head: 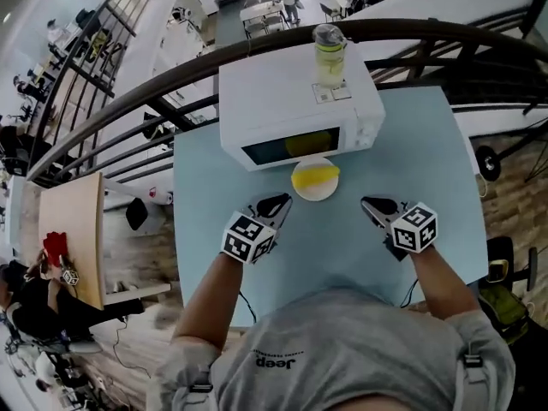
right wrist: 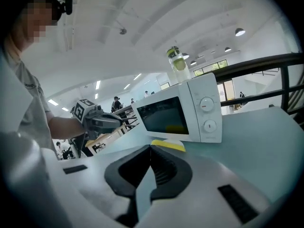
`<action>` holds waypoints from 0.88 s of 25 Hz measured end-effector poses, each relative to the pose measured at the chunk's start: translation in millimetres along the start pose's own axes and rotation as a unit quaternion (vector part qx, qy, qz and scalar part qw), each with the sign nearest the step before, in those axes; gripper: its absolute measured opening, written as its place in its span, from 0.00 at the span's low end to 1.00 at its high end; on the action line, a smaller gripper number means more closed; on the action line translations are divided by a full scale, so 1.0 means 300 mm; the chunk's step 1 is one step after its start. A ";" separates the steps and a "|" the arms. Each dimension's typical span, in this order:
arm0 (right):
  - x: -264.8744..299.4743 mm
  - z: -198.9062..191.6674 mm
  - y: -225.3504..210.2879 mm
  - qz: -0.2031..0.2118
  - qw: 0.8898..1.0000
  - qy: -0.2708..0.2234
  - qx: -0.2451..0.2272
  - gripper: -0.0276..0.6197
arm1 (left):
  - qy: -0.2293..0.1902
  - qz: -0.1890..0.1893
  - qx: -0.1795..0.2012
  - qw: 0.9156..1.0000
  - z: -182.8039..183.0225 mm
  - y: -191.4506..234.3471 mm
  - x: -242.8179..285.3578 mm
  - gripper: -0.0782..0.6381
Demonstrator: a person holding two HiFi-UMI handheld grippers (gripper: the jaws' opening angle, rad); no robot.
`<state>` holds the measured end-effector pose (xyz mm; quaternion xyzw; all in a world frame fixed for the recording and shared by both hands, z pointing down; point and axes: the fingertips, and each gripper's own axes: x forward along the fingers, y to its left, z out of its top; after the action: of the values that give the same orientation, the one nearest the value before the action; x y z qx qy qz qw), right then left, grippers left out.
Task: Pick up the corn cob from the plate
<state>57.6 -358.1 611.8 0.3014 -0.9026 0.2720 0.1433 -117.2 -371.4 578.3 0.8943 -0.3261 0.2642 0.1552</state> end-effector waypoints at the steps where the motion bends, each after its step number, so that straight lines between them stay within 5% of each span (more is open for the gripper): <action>1: 0.013 -0.003 -0.013 0.000 1.000 0.005 -0.001 0.07 | 0.007 -0.002 0.011 1.000 0.000 0.006 0.024 0.15; 15: 0.199 -0.030 -0.155 0.022 0.999 0.032 -0.021 0.07 | 0.122 -0.049 0.120 0.984 -0.103 0.090 0.361 0.36; 22: 0.272 -0.045 -0.212 0.032 0.999 0.037 -0.016 0.07 | 0.184 -0.062 0.190 0.962 -0.181 0.123 0.490 0.43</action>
<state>34.9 -431.0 683.1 0.2595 -0.9103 0.2726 0.1723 -66.7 -447.8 710.7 0.8615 -0.1799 0.4716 0.0559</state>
